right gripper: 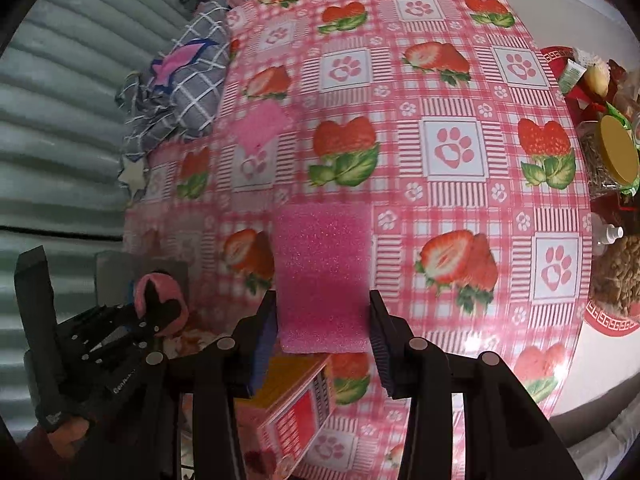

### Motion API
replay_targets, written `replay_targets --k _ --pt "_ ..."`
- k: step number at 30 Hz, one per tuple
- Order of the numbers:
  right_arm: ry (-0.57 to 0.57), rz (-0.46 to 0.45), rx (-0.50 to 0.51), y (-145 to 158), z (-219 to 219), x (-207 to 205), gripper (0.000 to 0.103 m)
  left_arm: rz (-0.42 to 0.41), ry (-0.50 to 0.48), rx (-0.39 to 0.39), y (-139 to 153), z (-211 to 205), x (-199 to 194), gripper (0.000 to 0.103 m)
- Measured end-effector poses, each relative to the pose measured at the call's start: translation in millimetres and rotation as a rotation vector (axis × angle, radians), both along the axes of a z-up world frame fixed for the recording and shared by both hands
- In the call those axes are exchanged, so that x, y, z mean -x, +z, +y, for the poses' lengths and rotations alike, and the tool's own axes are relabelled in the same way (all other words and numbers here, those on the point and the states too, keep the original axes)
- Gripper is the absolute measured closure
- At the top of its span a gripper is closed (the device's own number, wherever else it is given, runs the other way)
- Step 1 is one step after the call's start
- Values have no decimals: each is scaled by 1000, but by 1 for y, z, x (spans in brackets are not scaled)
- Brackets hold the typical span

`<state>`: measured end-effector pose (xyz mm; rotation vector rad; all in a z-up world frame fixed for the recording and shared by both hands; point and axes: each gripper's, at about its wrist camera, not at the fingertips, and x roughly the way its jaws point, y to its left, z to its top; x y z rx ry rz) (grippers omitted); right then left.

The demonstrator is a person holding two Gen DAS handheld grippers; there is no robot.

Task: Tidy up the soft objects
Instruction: 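Lift the pink sock and pink sponge and carry both toward the white box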

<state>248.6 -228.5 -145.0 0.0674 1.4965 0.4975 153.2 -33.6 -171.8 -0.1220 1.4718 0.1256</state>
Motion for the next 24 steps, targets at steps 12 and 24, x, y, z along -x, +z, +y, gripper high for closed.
replay_targets --k 12,24 --pt "22 -22 5 33 16 63 59 -40 -49 41 29 -4 69 74" --pt "18 -42 23 55 34 121 59 -73 -75 66 53 10 126 74"
